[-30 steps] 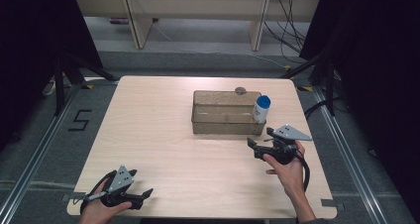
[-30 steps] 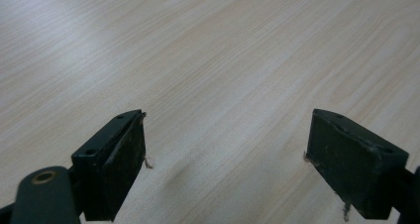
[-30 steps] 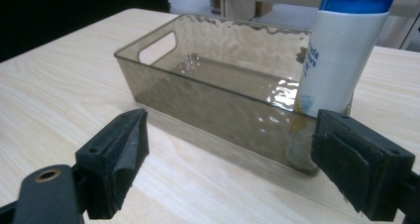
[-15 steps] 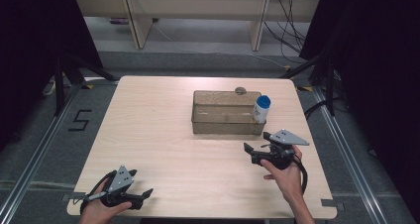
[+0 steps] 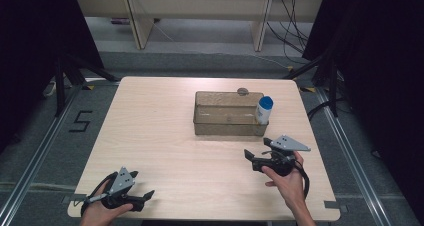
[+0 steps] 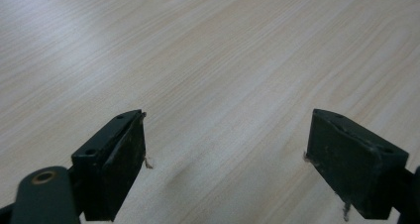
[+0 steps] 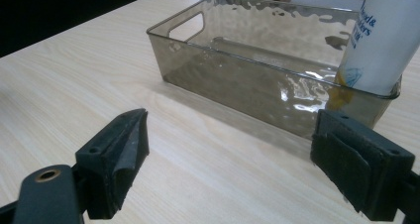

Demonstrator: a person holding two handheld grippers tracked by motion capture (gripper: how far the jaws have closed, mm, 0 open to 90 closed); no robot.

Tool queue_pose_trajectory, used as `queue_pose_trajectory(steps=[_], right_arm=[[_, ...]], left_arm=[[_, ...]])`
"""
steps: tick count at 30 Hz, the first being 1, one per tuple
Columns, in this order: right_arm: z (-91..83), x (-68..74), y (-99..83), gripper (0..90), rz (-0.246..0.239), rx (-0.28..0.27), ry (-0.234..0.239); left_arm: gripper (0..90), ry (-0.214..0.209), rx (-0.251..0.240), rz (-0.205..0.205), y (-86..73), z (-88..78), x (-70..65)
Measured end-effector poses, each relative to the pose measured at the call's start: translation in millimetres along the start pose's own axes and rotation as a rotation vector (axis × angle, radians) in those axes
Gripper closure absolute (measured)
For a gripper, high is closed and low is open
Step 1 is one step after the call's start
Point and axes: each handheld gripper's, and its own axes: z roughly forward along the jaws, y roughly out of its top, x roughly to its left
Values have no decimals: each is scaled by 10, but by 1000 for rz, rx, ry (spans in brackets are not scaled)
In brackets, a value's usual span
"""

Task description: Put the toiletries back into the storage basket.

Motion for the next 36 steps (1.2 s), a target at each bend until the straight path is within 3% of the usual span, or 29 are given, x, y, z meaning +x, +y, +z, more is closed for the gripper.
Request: queue_pose_trajectory(steps=[5, 6, 7, 9, 10, 17, 20, 21, 22, 28, 29, 31, 32, 34, 36], right_arm=[[-22, 15, -26, 156, 7, 4, 12], [-19, 37, -37, 156, 34, -1, 14], [-24, 12, -40, 156, -4, -3, 14], [-35, 46, -56, 155, 38, 1, 21], [-48, 24, -61, 155, -7, -7, 17], [-86, 53, -91, 155, -11, -2, 28], [-95, 86, -119, 155, 23, 4, 45], [-101, 69, -123, 155, -6, 2, 31], [-119, 97, -139, 155, 33, 23, 41], [-133, 85, -171, 155, -8, 9, 48], [-135, 106, -182, 155, 16, 5, 49], [-147, 100, -187, 155, -8, 6, 51], [-155, 116, -197, 155, 10, 10, 51], [-163, 132, -207, 155, 18, 3, 52], [-187, 123, -209, 156, -2, 17, 55]], left_arm=[[148, -1, -4, -3, 0, 1, -3], [148, -7, -16, -16, -1, 7, -13], [148, -6, -15, -14, 0, 6, -12], [148, -6, -15, -13, 0, 5, -12], [148, -6, -15, -14, 0, 4, -12], [148, -6, -13, -5, 0, -1, -6], [148, -6, -20, -12, -1, 5, -12], [148, -6, -19, -12, -1, 5, -12], [148, -6, -19, -12, -1, 5, -12], [148, -7, -19, -12, -1, 7, -15], [148, -7, -19, -11, -1, 7, -14], [148, 0, -3, 6, 1, -3, -1], [148, -6, -19, -13, -1, 5, -14], [148, -6, -19, -13, -1, 6, -14], [148, -7, -19, -13, -1, 6, -15]])
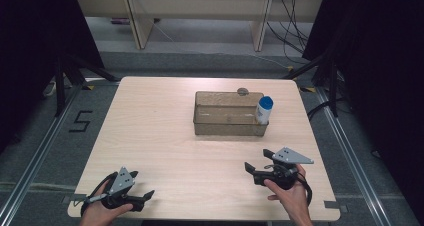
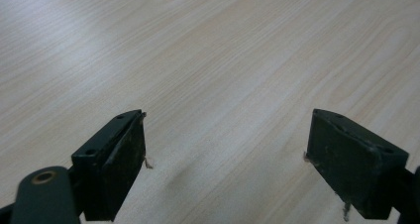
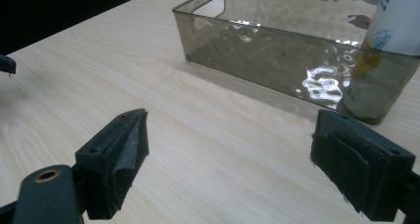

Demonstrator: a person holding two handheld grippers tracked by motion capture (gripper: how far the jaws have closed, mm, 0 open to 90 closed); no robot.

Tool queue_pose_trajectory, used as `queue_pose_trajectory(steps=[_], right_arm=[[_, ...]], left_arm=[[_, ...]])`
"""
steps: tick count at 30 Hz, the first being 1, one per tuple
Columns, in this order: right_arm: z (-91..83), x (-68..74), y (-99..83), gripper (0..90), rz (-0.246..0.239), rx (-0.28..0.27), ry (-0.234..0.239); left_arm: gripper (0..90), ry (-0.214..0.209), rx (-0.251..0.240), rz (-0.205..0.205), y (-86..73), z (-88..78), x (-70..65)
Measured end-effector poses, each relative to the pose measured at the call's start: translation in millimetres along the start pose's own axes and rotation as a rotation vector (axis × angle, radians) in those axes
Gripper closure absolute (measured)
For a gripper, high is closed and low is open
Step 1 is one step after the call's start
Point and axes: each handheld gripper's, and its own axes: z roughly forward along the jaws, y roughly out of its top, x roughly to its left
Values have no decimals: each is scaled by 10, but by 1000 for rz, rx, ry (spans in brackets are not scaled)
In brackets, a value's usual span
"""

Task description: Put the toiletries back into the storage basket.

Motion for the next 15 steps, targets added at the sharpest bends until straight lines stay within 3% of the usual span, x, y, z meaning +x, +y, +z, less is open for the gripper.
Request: queue_pose_trajectory(steps=[1, 3, 4, 10, 15], right_arm=[[-1, 30, -11, 155, 35, -1, 8], [-15, 12, -18, 155, -3, 0, 2], [-11, 36, -29, 155, 22, -6, 7], [-34, 49, -56, 155, -4, 2, 12], [-58, 91, -82, 155, 28, 6, 22]], left_arm=[[148, 0, 0, 0, 0, 1, 0], [148, 0, 2, 0, 0, 1, 0], [148, 0, 2, 0, -1, 2, 0], [148, -1, 2, -1, -1, 2, 0], [148, -1, 2, -1, -2, 2, 0]])
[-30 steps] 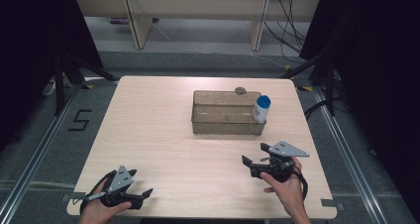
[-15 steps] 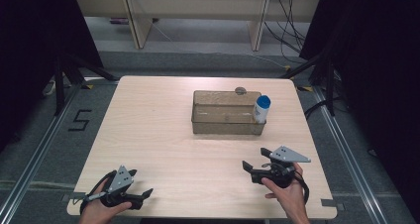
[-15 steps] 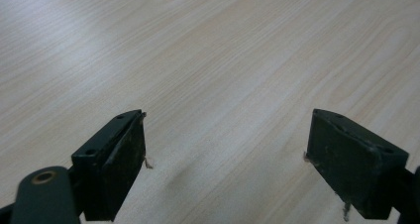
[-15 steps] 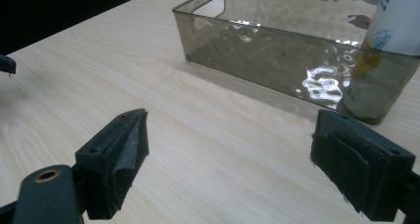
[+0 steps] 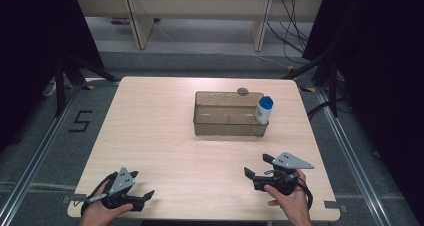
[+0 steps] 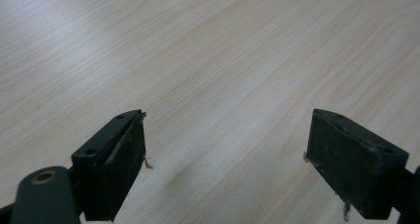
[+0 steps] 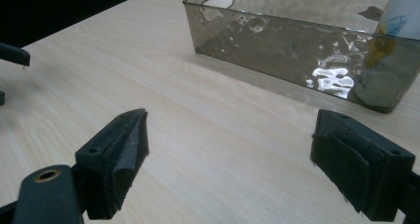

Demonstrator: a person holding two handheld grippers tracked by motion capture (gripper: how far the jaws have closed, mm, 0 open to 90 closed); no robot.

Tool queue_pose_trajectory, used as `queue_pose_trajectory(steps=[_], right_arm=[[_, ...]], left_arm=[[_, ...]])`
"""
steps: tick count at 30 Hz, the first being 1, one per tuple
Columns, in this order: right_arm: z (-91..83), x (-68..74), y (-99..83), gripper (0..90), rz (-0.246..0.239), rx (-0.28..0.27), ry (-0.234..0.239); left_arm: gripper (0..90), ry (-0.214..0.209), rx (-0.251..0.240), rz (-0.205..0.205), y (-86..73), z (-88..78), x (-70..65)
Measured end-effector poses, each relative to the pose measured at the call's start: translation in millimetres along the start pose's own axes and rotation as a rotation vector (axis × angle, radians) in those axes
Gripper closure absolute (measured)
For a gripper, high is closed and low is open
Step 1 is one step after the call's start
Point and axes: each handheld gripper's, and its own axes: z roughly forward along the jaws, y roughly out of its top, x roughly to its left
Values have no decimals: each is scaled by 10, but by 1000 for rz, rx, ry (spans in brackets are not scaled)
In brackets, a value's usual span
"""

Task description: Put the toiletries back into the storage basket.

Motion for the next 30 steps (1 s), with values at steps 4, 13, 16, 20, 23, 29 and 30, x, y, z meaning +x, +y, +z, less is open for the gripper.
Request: queue_pose_trajectory(steps=[4, 13, 16, 20, 23, 29, 30], right_arm=[[-26, 5, -29, 155, -6, -2, 3], [-111, 95, -153, 156, -24, 12, 0], [-149, 112, -179, 156, -47, 26, -2], [-197, 150, -209, 156, -50, 41, 1], [-238, 171, -241, 156, -44, 47, 2], [-279, 205, -301, 156, -5, 56, 8], [-279, 205, -301, 156, -5, 56, 8]], left_arm=[[148, 0, -1, 0, 1, -1, 0], [148, 2, 0, 1, 1, -2, 1], [148, 2, 0, 1, 0, -1, 1], [148, 2, 1, 1, -1, 0, 0], [148, 7, 12, 12, 0, -6, 9], [148, -1, -9, -1, -5, 8, -1], [148, -1, -8, 0, -5, 8, -1]])
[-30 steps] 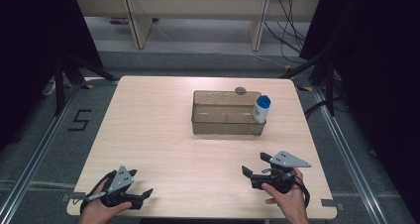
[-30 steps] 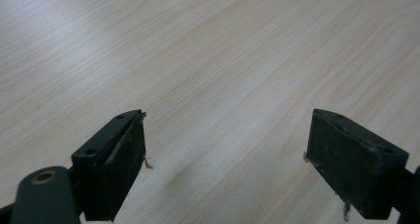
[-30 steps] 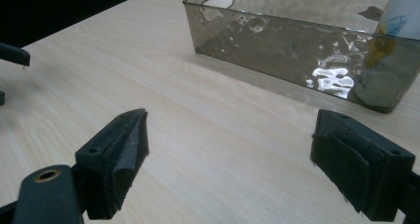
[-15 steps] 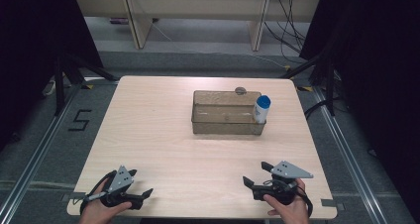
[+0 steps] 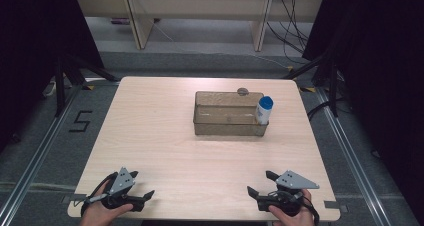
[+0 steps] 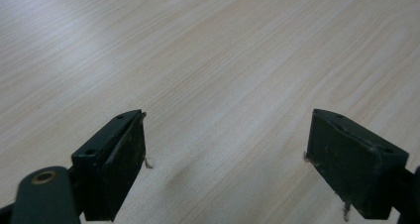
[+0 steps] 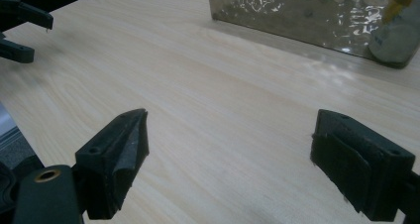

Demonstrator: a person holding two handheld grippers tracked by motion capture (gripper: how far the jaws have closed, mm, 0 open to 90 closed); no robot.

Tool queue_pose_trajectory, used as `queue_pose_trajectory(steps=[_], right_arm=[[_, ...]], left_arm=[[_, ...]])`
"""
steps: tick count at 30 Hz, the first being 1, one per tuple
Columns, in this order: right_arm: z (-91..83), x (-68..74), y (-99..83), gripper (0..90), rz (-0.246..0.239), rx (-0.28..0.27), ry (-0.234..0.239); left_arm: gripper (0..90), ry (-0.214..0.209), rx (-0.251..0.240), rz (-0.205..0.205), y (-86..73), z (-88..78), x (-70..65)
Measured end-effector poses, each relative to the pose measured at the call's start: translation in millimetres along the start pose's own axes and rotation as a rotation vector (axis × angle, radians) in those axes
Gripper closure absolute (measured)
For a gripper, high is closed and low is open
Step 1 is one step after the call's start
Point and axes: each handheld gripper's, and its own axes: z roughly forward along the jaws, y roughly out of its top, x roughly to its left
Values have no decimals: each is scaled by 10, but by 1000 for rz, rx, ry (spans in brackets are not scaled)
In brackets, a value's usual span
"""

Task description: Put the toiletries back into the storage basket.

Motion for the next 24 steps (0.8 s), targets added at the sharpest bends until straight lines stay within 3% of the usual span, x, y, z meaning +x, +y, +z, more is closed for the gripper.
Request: queue_pose_trajectory(steps=[1, 3, 6, 7, 9, 10, 11, 13, 14, 15, 17, 18, 22, 23, 24], right_arm=[[-16, -21, -5, 156, -37, 1, -6], [-24, 0, -14, 155, -13, 8, -6], [-29, 2, -30, 156, -28, -3, -12], [-42, 17, -33, 156, -11, 12, -4], [-49, 7, -40, 156, -39, 2, -11], [-44, 30, -52, 156, -11, -4, 1], [-63, 20, -56, 156, -41, 12, -5], [-61, 48, -69, 156, -17, 20, -10], [-78, 55, -71, 156, -21, 31, -5], [-81, 37, -70, 156, -61, 25, -21], [-93, 71, -85, 157, -30, 27, -6], [-101, 56, -86, 157, -57, 26, -14], [-126, 57, -114, 157, -74, 38, -19], [-149, 87, -130, 157, -31, 47, -17], [-149, 87, -130, 157, -31, 47, -17]], left_arm=[[148, -3, 0, 0, 0, 1, 2], [148, -4, 0, 0, 0, 1, 1], [148, -8, 7, 1, 3, -3, 3], [148, -6, 4, 2, 2, -1, 3], [148, -6, 6, 4, 2, -2, 3], [148, -1, 12, 7, 3, -6, 3], [148, -5, 11, 11, 2, -6, 8], [148, -7, 13, 10, 3, -7, 9], [148, -7, 12, 10, 3, -7, 8], [148, -5, 10, 9, 2, -5, 7], [148, -6, 11, 9, 2, -5, 8], [148, -6, 12, 10, 2, -5, 8], [148, -5, 11, 9, 3, -5, 8], [148, 0, 8, 9, 1, -4, 7], [148, -2, 8, 8, 1, -4, 8]])
